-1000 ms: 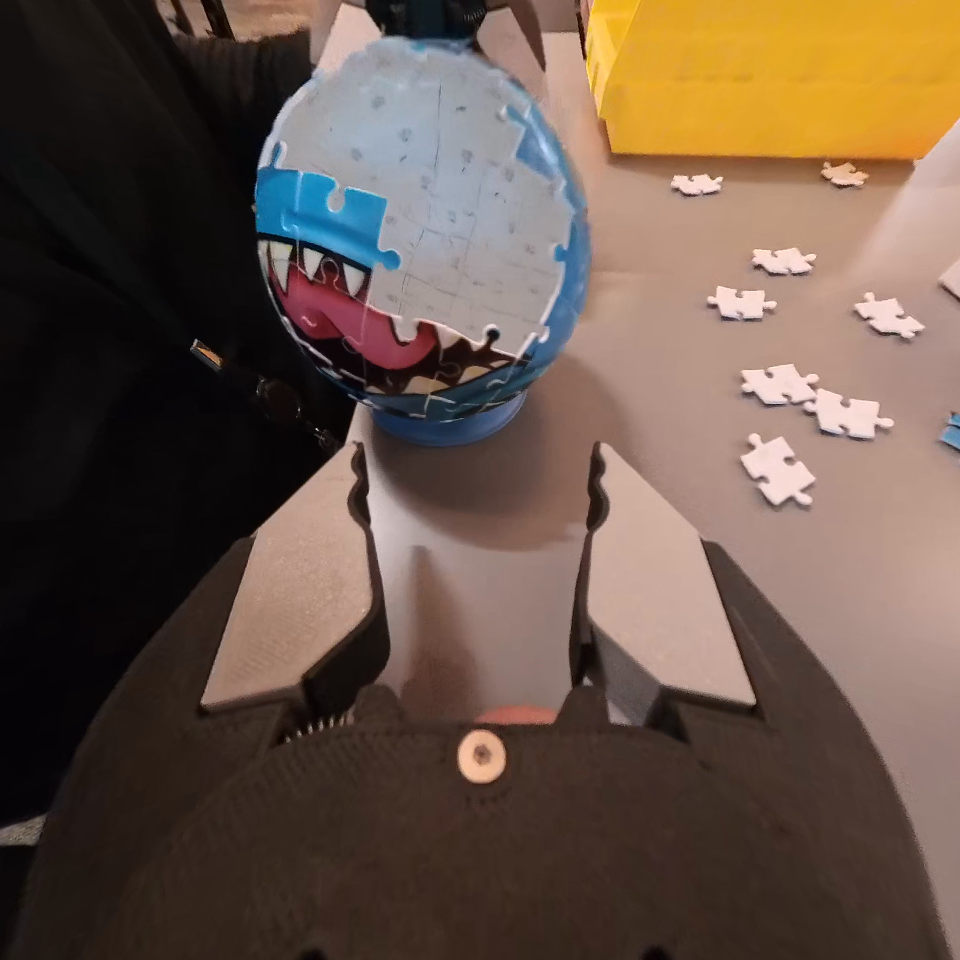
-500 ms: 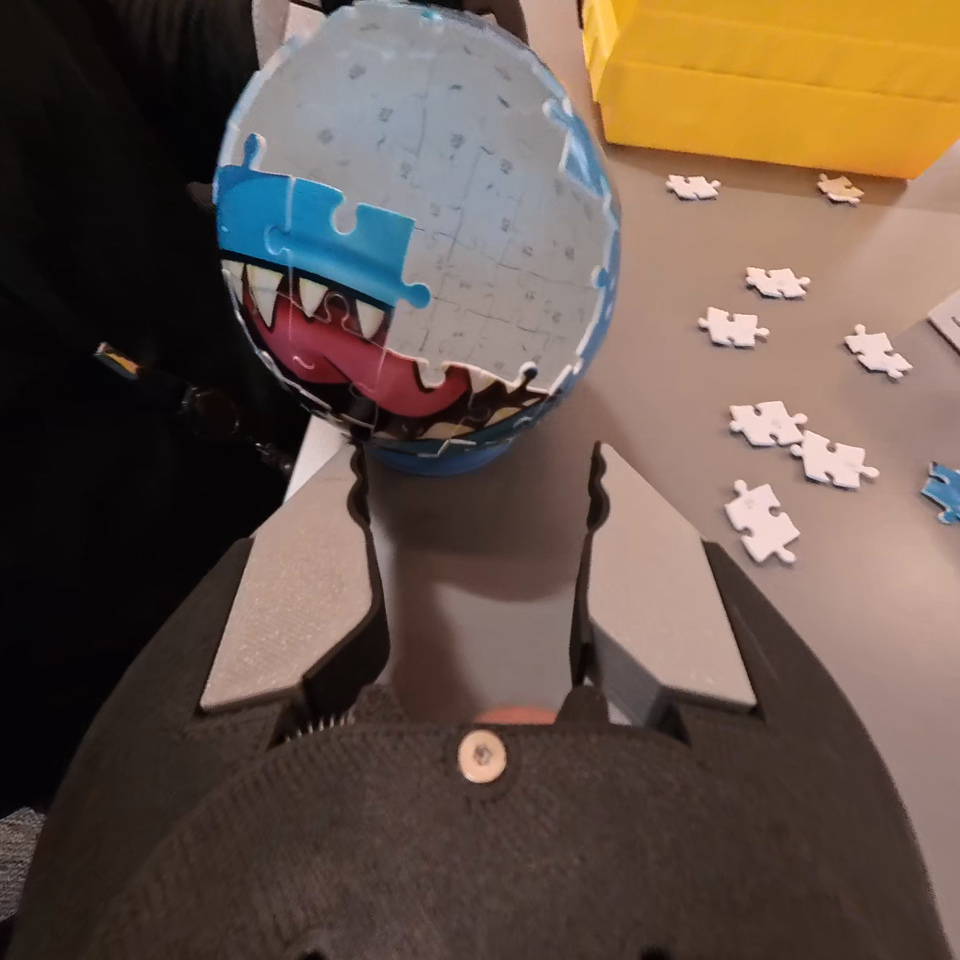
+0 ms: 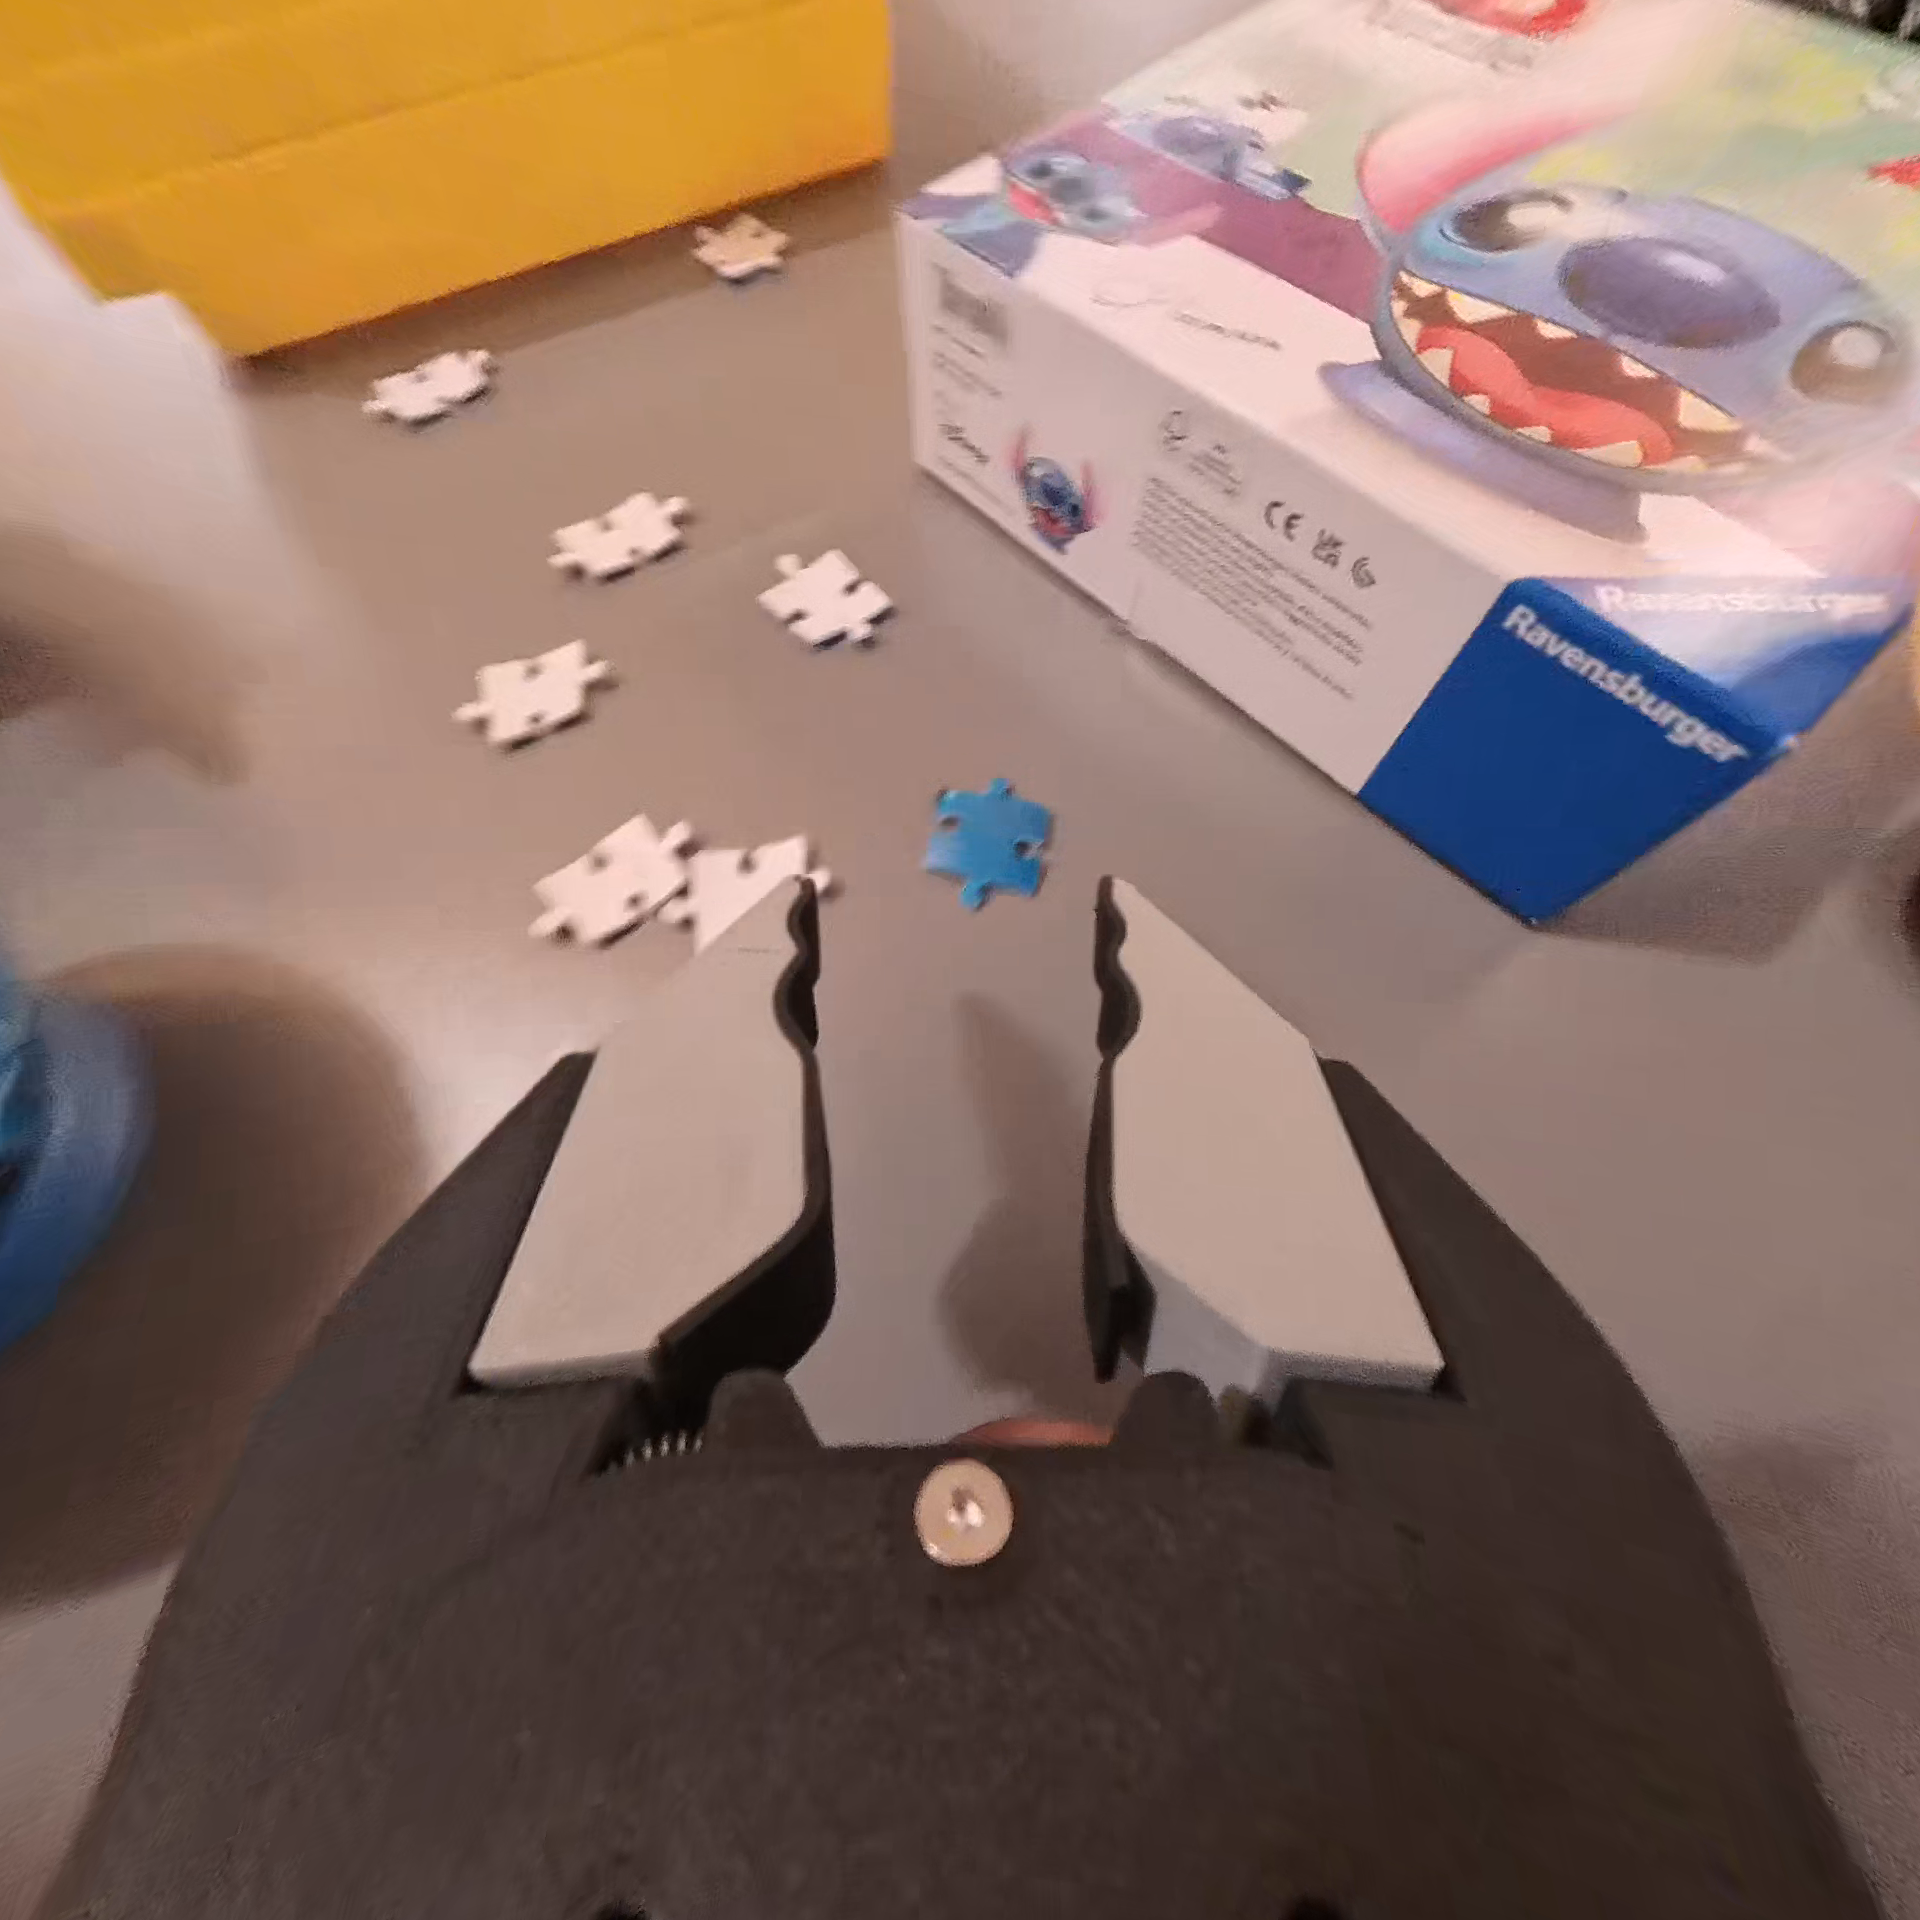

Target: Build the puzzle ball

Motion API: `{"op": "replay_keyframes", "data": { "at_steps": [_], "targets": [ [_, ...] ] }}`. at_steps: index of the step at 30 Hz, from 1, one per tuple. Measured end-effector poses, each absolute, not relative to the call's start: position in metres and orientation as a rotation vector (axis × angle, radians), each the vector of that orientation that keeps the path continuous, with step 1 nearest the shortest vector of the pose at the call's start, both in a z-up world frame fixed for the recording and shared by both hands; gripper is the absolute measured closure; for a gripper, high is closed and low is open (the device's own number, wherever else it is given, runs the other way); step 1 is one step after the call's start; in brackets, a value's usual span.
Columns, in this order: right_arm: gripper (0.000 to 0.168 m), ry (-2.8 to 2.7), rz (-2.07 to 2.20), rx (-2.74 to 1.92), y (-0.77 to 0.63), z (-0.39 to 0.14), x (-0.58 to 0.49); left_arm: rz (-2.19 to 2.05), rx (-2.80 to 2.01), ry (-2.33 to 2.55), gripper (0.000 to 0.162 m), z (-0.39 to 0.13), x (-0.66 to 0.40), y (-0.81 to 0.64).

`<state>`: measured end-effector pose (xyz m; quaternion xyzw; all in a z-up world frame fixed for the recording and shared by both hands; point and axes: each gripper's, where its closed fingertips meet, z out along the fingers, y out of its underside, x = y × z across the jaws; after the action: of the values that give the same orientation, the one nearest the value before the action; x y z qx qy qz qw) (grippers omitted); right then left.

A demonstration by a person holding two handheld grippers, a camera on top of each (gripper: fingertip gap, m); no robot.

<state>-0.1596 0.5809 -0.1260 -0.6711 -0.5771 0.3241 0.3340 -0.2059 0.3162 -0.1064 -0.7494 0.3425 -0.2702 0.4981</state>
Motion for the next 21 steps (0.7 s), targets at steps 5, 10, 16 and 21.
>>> {"op": "replay_keyframes", "data": {
  "at_steps": [5,10,16,21],
  "targets": [
    [0.113,-1.574,0.67,-1.862,0.605,-0.161,-0.192,-0.635,-1.805,0.79,0.072,-0.104,-0.213,0.318],
    [0.126,-1.626,0.67,-1.8,0.595,-0.165,-0.198,-0.601,-1.816,0.797,0.073,-0.106,-0.214,0.318],
    [0.142,-1.648,0.65,-1.75,0.594,-0.163,-0.192,-0.474,-1.864,0.752,0.087,-0.109,-0.232,0.333],
    [0.142,-1.573,0.942,-1.761,0.58,-0.136,-0.198,-0.228,-1.868,0.777,0.093,-0.084,-0.255,0.377]
  ]
}}
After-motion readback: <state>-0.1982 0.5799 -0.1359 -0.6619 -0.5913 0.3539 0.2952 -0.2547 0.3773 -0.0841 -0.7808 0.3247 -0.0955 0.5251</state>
